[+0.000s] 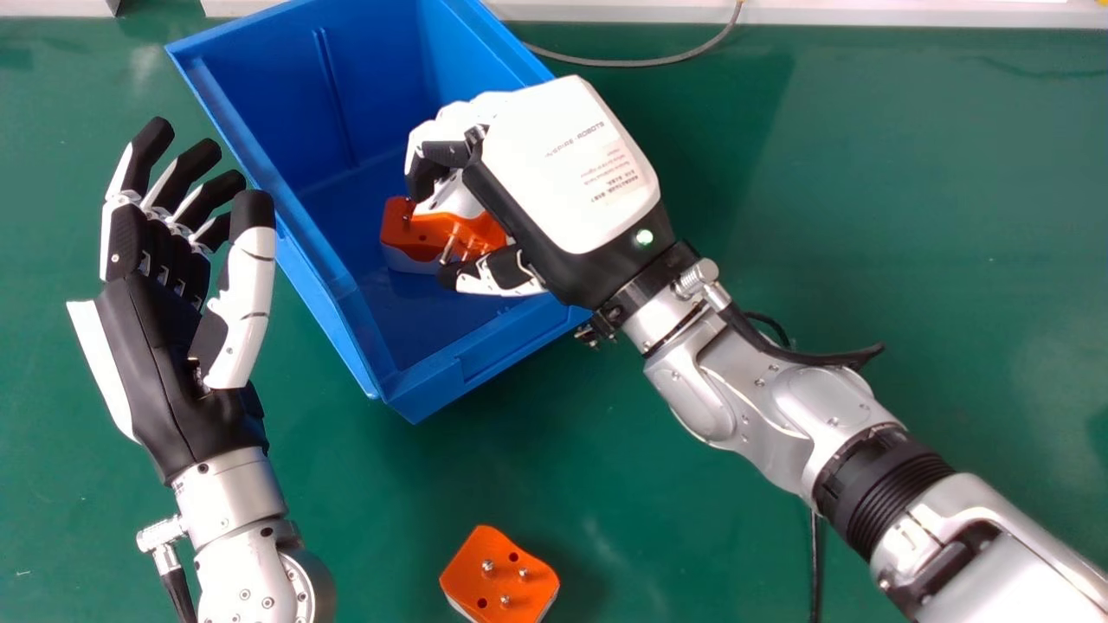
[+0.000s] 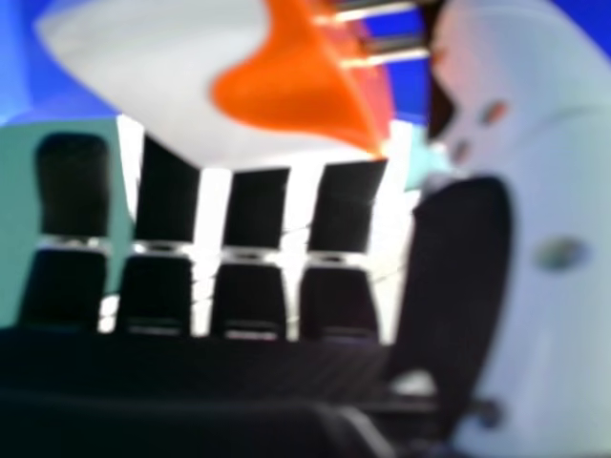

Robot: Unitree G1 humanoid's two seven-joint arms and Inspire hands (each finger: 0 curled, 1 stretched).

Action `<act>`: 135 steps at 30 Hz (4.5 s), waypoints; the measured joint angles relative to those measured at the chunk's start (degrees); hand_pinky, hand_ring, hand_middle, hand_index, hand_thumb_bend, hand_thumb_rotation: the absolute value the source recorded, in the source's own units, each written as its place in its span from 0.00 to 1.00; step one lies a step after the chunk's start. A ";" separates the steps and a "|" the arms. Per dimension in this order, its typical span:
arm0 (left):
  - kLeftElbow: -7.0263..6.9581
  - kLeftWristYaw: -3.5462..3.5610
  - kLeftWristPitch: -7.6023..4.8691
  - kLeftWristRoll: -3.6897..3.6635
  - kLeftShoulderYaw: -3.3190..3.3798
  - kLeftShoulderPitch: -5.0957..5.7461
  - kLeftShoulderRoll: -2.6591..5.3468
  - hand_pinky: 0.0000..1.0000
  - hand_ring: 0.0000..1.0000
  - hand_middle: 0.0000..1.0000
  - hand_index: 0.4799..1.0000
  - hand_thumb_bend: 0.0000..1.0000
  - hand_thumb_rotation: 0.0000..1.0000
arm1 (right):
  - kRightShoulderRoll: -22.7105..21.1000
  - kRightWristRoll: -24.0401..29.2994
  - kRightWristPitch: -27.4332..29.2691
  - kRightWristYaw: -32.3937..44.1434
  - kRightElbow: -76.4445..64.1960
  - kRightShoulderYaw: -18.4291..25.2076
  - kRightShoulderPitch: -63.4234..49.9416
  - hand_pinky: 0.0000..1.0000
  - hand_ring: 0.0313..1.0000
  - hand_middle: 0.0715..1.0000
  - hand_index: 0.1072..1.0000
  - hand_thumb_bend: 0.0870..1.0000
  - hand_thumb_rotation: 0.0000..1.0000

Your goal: Pick all objects and put in blue box

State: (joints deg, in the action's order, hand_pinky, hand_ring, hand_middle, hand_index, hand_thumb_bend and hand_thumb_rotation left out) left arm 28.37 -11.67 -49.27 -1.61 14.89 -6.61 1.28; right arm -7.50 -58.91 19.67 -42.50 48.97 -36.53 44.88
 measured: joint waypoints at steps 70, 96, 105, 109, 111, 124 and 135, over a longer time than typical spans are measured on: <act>-3.31 1.46 2.01 0.23 -0.41 2.05 -0.01 0.65 0.71 0.77 0.65 0.62 0.39 | -16.09 45.50 6.69 47.46 -53.11 19.73 -62.15 0.70 0.82 0.87 0.88 0.95 0.41; -4.19 1.70 2.56 -0.69 -0.46 2.08 -0.01 0.65 0.71 0.77 0.65 0.62 0.39 | -12.20 4.52 -6.68 45.79 -59.53 12.30 -60.83 0.62 0.80 0.83 0.84 0.89 0.46; -4.46 1.73 2.57 -0.70 -0.47 2.09 -0.02 0.65 0.71 0.77 0.65 0.63 0.40 | -11.44 0.06 -8.72 45.77 -59.89 7.92 -58.01 0.59 0.79 0.82 0.84 0.90 0.40; -4.45 1.71 2.57 -0.68 -0.36 2.07 -0.07 0.65 0.71 0.77 0.65 0.63 0.40 | -11.35 -0.11 -9.09 45.61 -58.92 6.96 -57.08 0.59 0.79 0.82 0.84 0.90 0.40; -4.44 1.69 2.57 -0.62 -0.36 2.05 -0.08 0.65 0.71 0.77 0.65 0.63 0.41 | -11.35 -0.20 -9.33 45.25 -58.24 6.73 -56.71 0.59 0.79 0.82 0.84 0.90 0.40; -4.44 1.62 3.08 -0.57 -0.44 1.89 -0.07 0.65 0.70 0.77 0.64 0.63 0.41 | -11.46 -0.49 -10.25 43.49 -56.44 4.80 -54.94 0.57 0.77 0.81 0.83 0.90 0.36; -4.44 1.75 3.24 -0.67 -0.54 1.87 -0.07 0.65 0.71 0.77 0.64 0.64 0.41 | -12.42 -2.29 -10.40 43.39 -55.75 3.53 -54.13 0.57 0.77 0.81 0.81 0.87 0.29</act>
State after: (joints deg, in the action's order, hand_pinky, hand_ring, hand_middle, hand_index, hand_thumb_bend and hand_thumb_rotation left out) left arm 23.93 -9.92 -46.02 -2.28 14.35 -4.74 1.21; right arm -19.92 -61.20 9.28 0.89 -6.78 -33.00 -9.25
